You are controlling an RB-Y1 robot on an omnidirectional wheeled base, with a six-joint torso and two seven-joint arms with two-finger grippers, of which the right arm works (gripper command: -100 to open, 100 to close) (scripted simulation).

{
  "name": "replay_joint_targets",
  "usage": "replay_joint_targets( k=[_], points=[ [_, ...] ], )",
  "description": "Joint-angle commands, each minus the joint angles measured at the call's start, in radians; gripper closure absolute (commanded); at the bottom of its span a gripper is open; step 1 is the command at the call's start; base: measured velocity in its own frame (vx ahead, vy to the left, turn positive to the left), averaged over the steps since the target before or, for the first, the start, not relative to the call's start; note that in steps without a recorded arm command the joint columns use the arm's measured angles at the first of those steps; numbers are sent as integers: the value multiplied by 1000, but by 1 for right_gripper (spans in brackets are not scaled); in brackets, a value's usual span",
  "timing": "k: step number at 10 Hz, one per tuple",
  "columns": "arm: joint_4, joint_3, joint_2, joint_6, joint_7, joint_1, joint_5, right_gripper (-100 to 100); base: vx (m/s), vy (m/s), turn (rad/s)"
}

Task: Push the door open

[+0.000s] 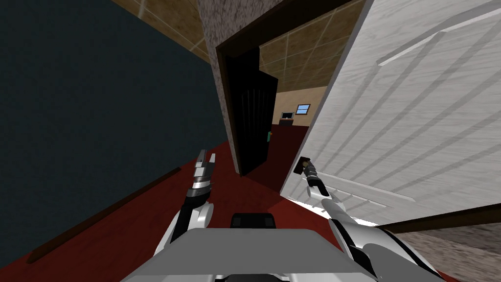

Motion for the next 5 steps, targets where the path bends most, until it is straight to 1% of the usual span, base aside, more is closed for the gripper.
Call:
replay_joint_targets(
  k=[1, 2, 3, 5],
  points=[
    [6, -2, 0, -2, 1, -3, -1, -100, 183, -111, 16],
    [3, -1, 0, -1, 1, -2, 0, -100, 80, -52, 12],
    [3, -1, 0, -1, 1, -2, 0, 100, -9, 6, -6],
    [3, -1, 0, -1, 1, -2, 0, 100, -21, 12, 5]
  ],
)
